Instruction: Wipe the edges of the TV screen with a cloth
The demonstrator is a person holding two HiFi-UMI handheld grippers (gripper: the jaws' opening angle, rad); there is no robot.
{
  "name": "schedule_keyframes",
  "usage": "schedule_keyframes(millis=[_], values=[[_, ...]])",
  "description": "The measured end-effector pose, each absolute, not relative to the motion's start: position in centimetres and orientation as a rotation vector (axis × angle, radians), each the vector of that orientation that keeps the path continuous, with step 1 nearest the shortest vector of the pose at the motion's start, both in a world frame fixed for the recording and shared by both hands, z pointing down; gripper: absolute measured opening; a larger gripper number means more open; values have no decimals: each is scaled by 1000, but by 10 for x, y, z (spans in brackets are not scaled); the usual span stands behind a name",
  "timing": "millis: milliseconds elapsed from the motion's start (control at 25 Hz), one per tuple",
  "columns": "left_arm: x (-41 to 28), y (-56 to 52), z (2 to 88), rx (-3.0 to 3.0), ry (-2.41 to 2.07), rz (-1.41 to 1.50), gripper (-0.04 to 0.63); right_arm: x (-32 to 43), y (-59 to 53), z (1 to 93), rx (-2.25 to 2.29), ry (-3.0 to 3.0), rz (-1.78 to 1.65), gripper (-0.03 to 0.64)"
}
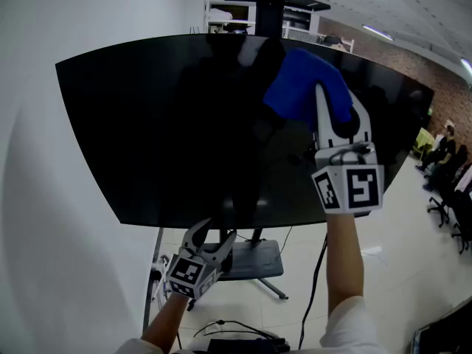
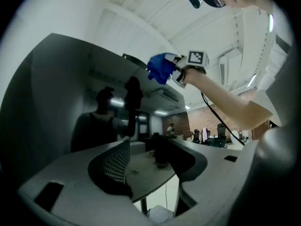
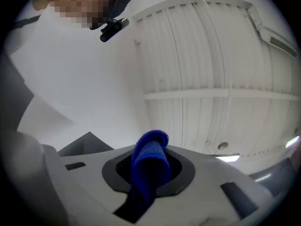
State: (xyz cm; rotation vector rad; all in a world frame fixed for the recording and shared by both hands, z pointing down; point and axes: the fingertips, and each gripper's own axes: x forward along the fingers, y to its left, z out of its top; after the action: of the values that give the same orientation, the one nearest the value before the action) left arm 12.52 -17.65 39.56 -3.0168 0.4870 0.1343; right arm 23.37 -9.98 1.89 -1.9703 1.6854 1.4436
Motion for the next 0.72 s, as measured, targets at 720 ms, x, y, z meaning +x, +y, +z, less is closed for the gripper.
schedule_keyframes(millis=[720], values=[[285,-107,384,-3173,88,165,232,328,-211,-43,-2522,1944,1780,80]])
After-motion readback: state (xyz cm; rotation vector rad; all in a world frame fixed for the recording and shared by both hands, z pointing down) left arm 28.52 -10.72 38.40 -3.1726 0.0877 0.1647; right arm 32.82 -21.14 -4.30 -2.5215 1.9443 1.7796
